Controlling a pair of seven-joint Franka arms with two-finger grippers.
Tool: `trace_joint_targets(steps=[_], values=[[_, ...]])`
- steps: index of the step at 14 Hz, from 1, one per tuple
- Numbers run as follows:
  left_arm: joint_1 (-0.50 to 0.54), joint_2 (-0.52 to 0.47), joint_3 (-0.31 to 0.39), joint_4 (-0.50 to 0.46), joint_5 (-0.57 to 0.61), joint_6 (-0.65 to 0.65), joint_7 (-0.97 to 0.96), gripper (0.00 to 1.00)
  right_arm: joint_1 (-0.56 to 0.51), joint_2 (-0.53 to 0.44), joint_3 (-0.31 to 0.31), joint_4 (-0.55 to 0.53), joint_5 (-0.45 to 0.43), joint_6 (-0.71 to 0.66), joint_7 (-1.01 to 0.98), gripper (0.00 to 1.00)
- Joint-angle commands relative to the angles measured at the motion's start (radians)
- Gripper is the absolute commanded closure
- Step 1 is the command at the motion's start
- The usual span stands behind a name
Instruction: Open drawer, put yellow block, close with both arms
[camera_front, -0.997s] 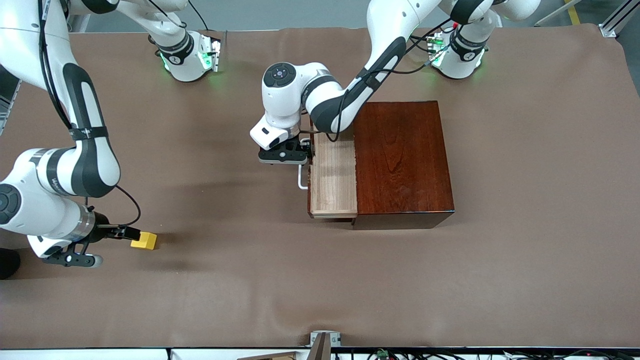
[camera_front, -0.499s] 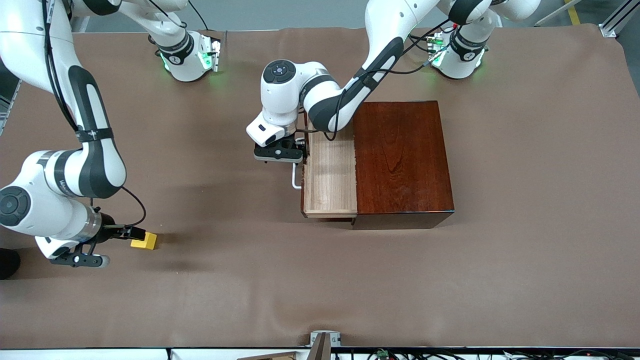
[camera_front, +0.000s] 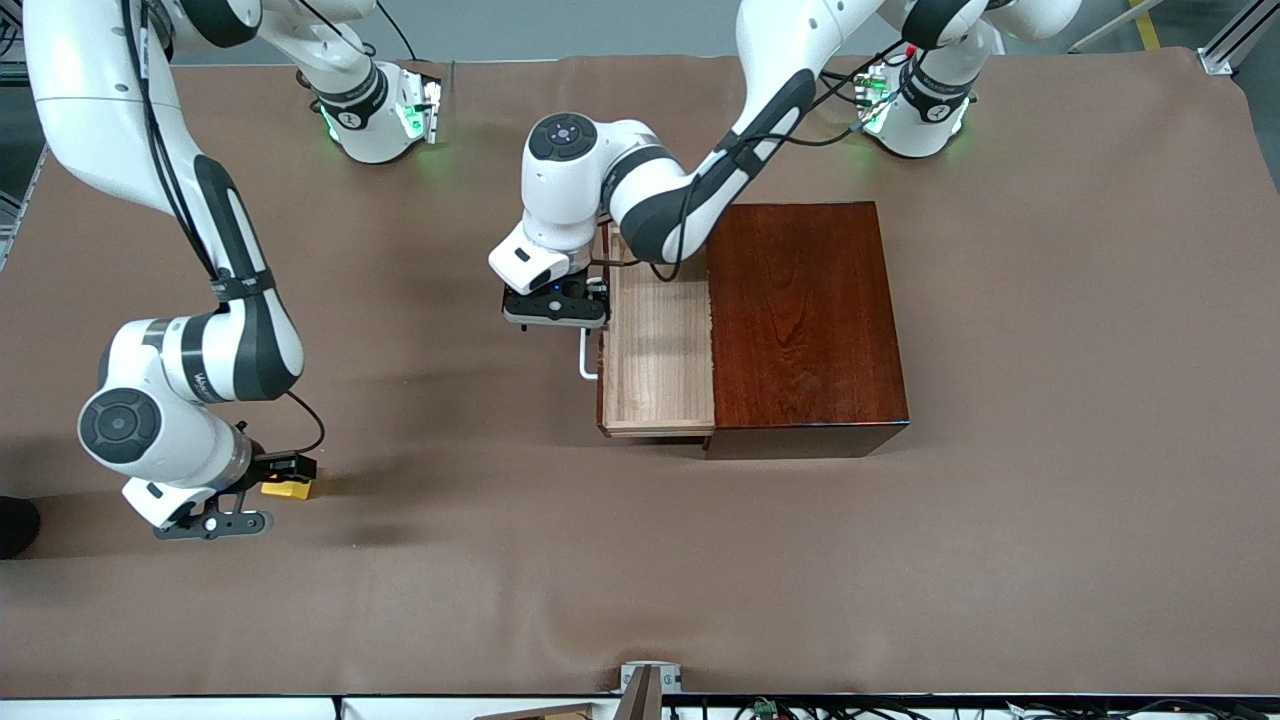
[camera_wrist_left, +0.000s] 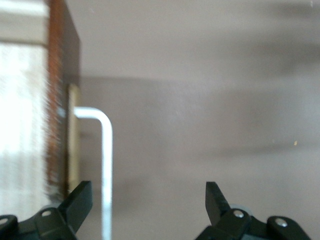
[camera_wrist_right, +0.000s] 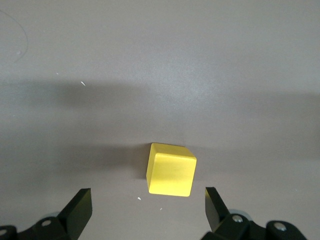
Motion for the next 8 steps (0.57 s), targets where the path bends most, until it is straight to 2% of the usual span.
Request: trace_joint_targets(steps=[1,6,8], values=[[0.036,-0.091,-0.005,-0.004,-0.009,-0.110,-0.018,0.00,-0.037,0.020,0.004,0.012,-0.015,0.026,0.001,0.00],[0.196,-0.314,0.001,-0.014,-0.090,-0.326,0.000,0.00,-0.037,0.027,0.006,0.009,-0.012,0.024,0.002,0.00],[0.296,-0.387,-0.008,-0.016,-0.127,-0.487,0.095,0.00,-0.039,0.042,0.006,0.009,0.011,0.027,0.019,0.00]])
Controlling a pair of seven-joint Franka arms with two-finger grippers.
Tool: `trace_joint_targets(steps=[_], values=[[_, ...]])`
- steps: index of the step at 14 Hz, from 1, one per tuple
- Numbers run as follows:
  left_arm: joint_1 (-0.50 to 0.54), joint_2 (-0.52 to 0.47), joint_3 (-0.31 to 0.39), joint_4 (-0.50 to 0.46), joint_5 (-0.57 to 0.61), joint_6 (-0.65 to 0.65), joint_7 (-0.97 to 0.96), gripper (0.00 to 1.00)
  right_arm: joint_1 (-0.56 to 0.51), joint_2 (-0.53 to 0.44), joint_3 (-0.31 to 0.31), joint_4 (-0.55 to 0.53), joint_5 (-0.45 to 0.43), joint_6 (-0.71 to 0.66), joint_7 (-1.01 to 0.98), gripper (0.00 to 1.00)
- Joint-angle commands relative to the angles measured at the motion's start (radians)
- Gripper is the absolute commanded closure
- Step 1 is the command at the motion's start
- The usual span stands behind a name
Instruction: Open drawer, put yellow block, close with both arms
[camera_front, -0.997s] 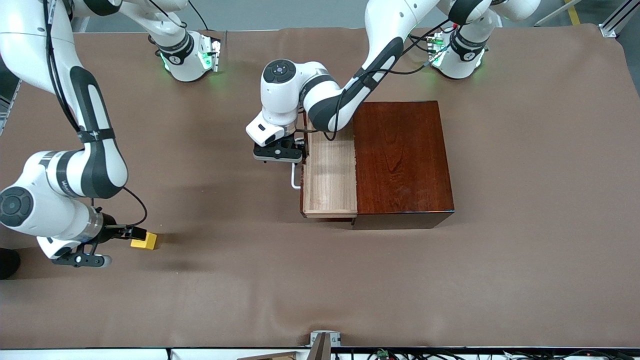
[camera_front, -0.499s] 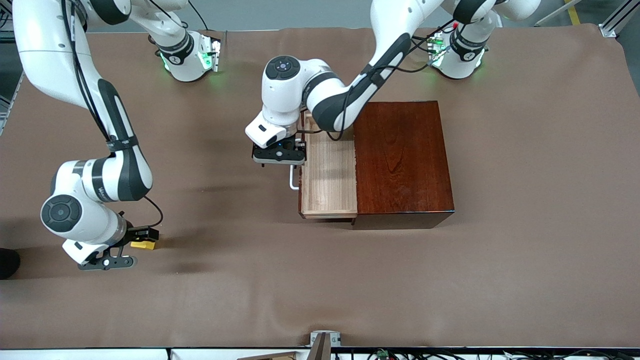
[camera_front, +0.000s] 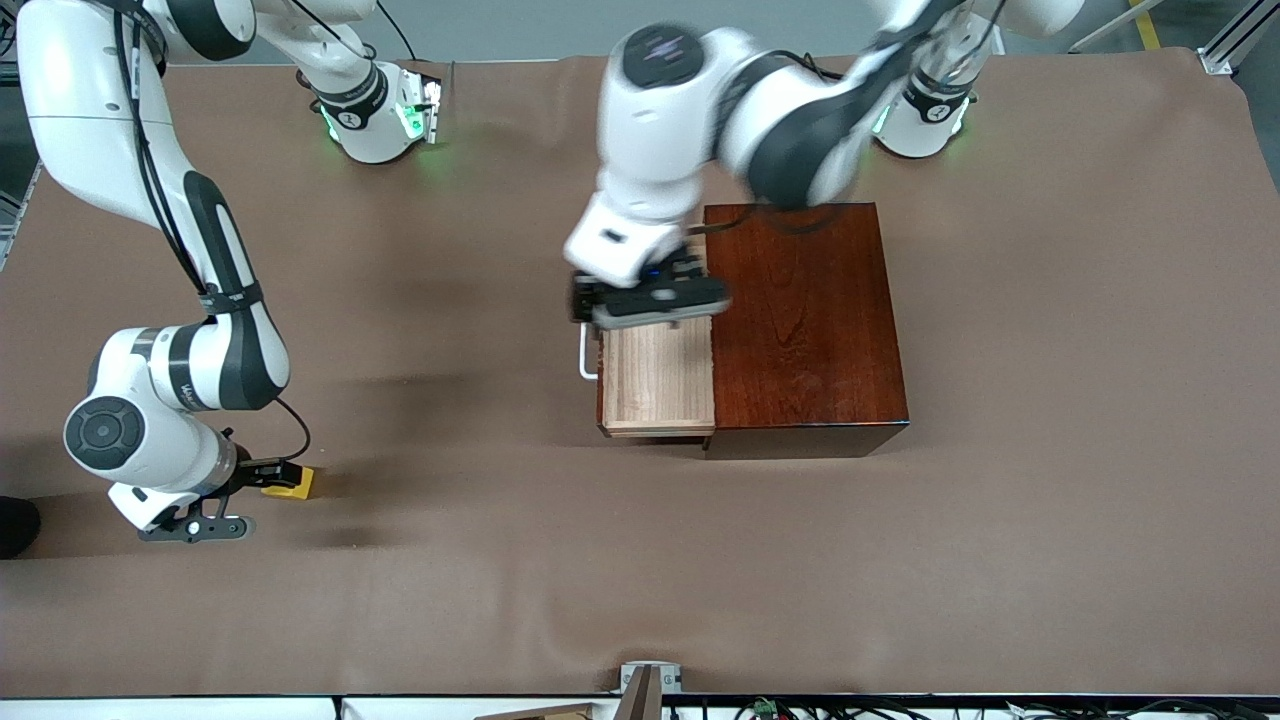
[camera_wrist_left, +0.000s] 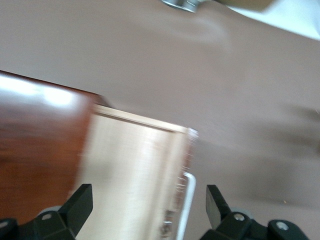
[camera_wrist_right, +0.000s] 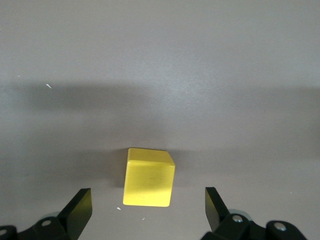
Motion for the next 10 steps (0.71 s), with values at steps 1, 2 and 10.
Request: trace_joint_targets(steps=[1,2,10], values=[[0.137,-0.129,-0.011,-0.049,-0.069,-0.171,0.166,0.00,-0.015,0.027,0.008,0.009,0.054,0.014,0.017,0.00],[0.195,-0.165,-0.013,-0.061,-0.087,-0.229,0.264,0.00,-0.032,0.044,0.007,0.007,0.080,0.031,0.016,0.00],[0.541,-0.396,-0.013,-0.285,-0.190,-0.331,0.607,0.00,-0.049,0.069,0.007,-0.082,0.131,0.197,0.117,0.00]])
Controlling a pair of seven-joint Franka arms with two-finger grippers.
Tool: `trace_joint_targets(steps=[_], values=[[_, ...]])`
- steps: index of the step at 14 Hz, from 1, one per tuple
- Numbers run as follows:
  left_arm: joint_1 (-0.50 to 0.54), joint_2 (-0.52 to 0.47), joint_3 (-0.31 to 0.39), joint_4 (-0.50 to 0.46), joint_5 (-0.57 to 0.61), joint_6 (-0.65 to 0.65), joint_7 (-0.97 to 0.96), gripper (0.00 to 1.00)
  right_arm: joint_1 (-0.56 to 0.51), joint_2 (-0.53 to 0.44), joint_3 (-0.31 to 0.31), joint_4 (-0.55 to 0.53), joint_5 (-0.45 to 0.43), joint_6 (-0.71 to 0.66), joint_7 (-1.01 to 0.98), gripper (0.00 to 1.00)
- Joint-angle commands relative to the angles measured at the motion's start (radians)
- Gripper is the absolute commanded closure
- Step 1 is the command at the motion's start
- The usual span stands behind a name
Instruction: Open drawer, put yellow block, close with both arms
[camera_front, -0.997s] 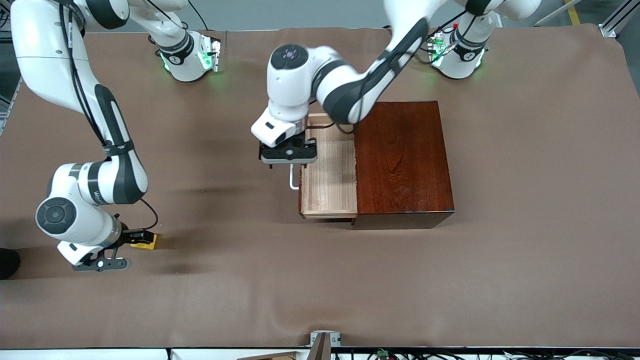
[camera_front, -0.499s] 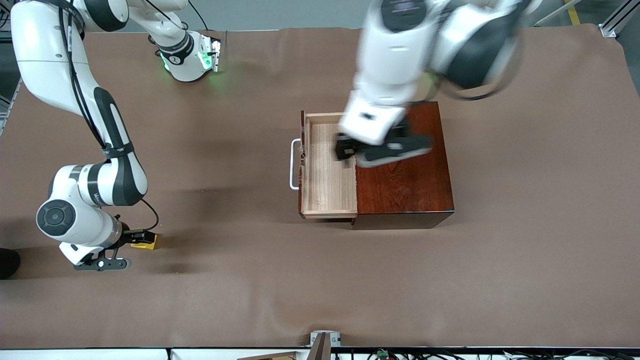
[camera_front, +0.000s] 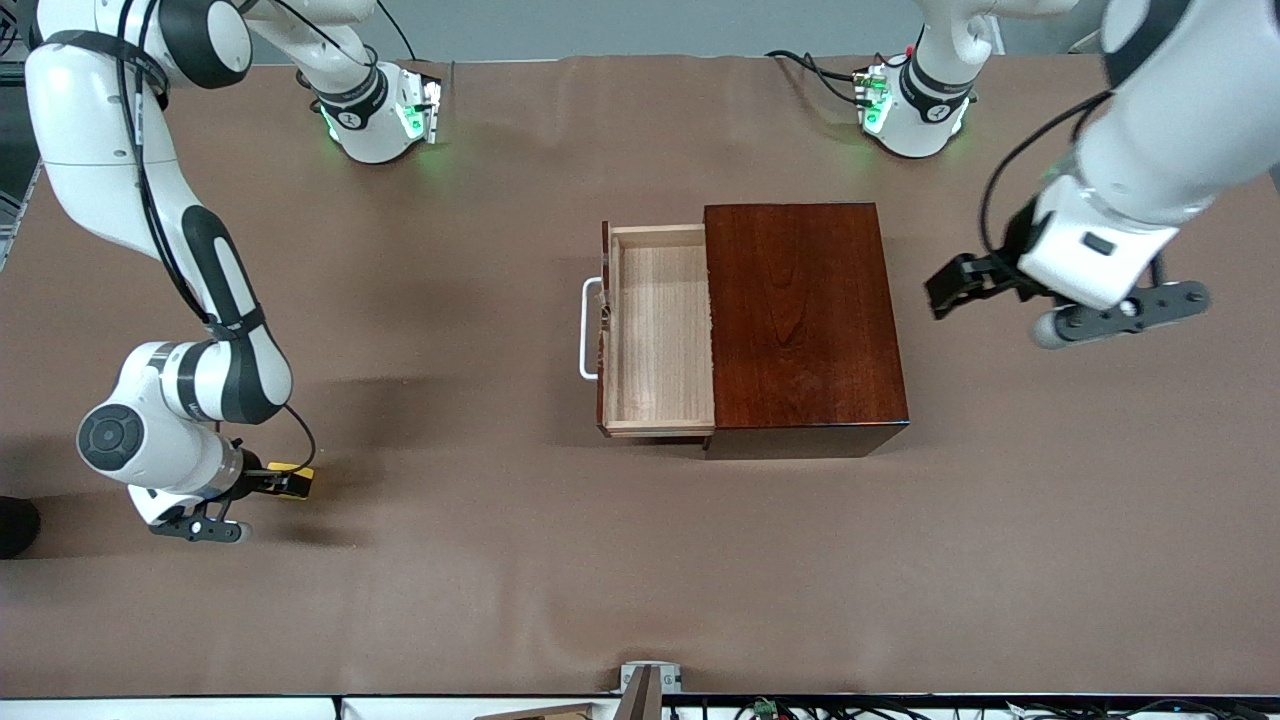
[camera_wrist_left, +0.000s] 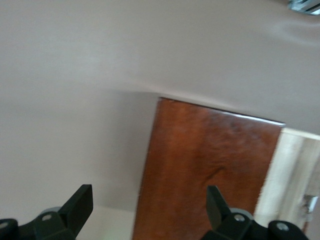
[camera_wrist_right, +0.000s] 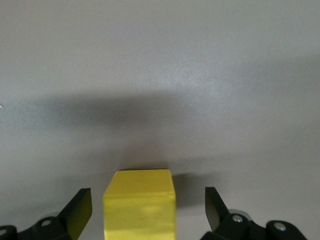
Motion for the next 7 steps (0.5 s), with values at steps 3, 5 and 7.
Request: trace_joint_targets(steps=[3,5,7], values=[[0.088,-0.149,-0.009,-0.177,-0.011,0.017,0.203,0.00,0.002,-0.011,0.008,-0.019,0.009,0.015,0.035,0.00],[0.130,-0.150,-0.007,-0.185,-0.009,0.017,0.358,0.00,0.001,-0.010,0.008,-0.021,0.009,0.010,0.031,0.24],[0.142,-0.150,-0.004,-0.186,-0.011,0.034,0.444,0.00,0.001,-0.011,0.008,-0.021,0.008,0.003,0.019,0.48]])
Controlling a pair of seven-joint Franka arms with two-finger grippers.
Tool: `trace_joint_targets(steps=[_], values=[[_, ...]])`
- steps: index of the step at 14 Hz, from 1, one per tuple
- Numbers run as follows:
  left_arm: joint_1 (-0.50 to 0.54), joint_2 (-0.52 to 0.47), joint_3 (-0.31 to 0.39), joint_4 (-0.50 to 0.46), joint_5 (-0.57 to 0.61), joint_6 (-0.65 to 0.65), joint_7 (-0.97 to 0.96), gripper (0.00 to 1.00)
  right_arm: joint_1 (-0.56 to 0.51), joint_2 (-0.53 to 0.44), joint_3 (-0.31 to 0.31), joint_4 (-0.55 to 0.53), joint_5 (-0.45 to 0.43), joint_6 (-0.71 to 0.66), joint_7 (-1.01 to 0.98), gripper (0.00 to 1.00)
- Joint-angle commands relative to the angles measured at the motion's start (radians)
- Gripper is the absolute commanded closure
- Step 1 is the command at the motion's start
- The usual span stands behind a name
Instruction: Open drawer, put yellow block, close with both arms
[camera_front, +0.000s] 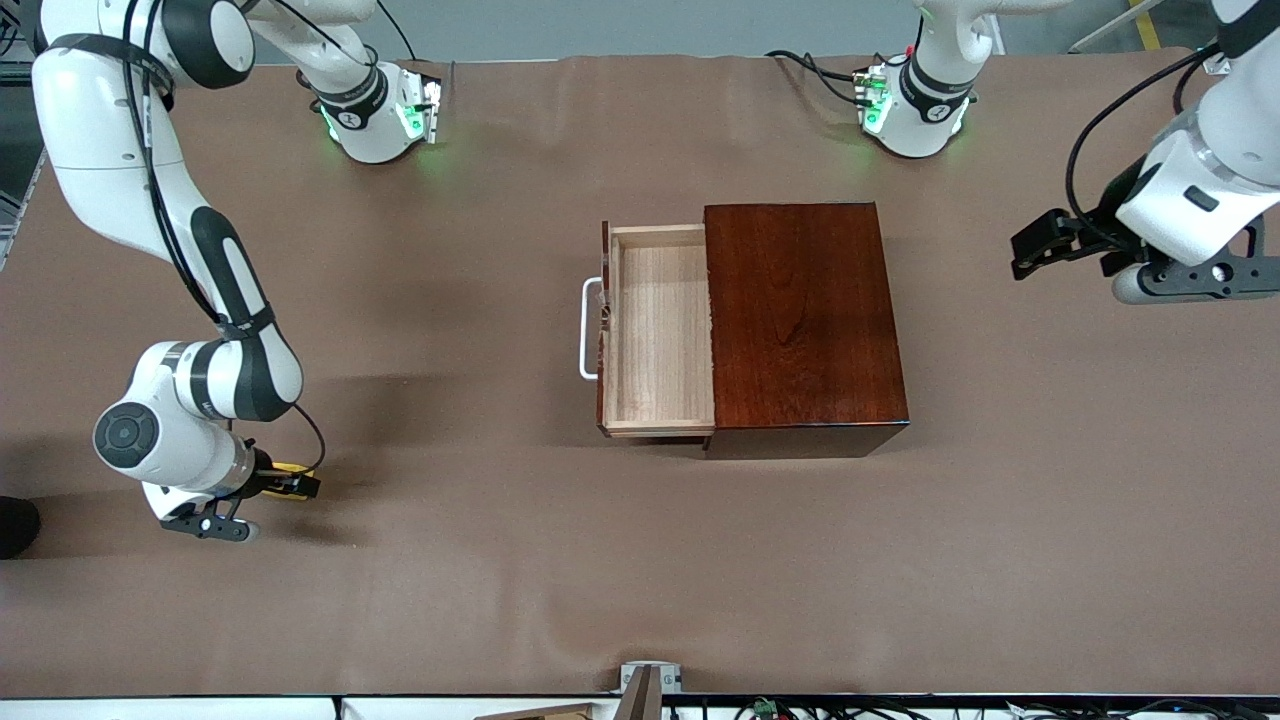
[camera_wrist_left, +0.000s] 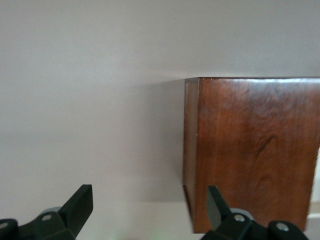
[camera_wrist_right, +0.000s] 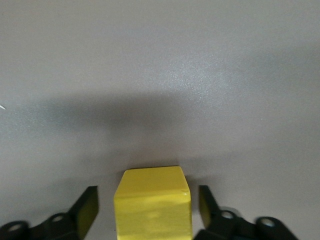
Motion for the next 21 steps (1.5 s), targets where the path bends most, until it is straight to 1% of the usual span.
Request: trace_joint_targets(steps=[1,2,3,4,5,6,9,10,12,15,16,17,19,20,21], values=[[0.023,-0.025,-0.005,-0.037,-0.008,0.026,0.079,0.00,-0.006,-0.011,0.004,-0.014,0.008,-0.002,-0.030,0.54],[0.023,-0.024,-0.002,-0.039,-0.007,0.026,0.079,0.00,-0.010,-0.011,0.004,-0.014,0.008,-0.002,-0.067,0.57],[0.023,-0.024,-0.002,-0.037,-0.007,0.026,0.079,0.00,-0.013,-0.011,0.006,-0.014,0.008,-0.004,-0.097,0.64],[0.023,-0.022,-0.002,-0.037,-0.007,0.028,0.078,0.00,-0.013,-0.011,0.004,-0.015,0.008,-0.005,-0.116,0.74],[0.023,-0.019,0.000,-0.035,-0.005,0.029,0.078,0.00,-0.012,-0.013,0.004,-0.017,0.008,-0.025,-0.127,0.88],[0.023,-0.019,0.001,-0.034,0.003,0.029,0.078,0.00,-0.010,-0.016,0.006,-0.015,0.008,-0.047,-0.136,1.00],[0.021,-0.018,0.000,-0.028,0.019,0.032,0.076,0.00,0.005,-0.043,0.013,-0.005,0.008,-0.053,-0.203,1.00],[0.023,-0.018,0.000,-0.028,0.019,0.041,0.075,0.00,0.007,-0.072,0.030,-0.003,0.008,-0.056,-0.245,1.00],[0.029,-0.013,0.001,-0.029,0.018,0.048,0.072,0.00,0.010,-0.135,0.065,-0.003,0.008,-0.132,-0.318,1.00],[0.065,0.008,0.000,-0.032,0.013,0.061,0.072,0.00,0.010,-0.235,0.154,-0.008,0.009,-0.220,-0.435,1.00],[0.069,0.008,0.001,-0.031,0.013,0.063,0.072,0.00,0.010,-0.259,0.197,-0.005,0.009,-0.261,-0.446,1.00],[0.070,0.008,0.001,-0.031,0.013,0.066,0.072,0.00,0.010,-0.286,0.237,-0.006,0.009,-0.275,-0.447,1.00],[0.067,0.010,0.001,-0.031,0.016,0.071,0.072,0.00,0.011,-0.309,0.329,-0.008,0.009,-0.304,-0.464,1.00],[0.067,0.008,0.000,-0.032,0.018,0.075,0.072,0.00,0.008,-0.313,0.381,-0.008,0.009,-0.314,-0.505,1.00],[0.067,0.010,0.000,-0.032,0.018,0.075,0.072,0.00,0.013,-0.319,0.418,-0.008,0.009,-0.317,-0.539,1.00]])
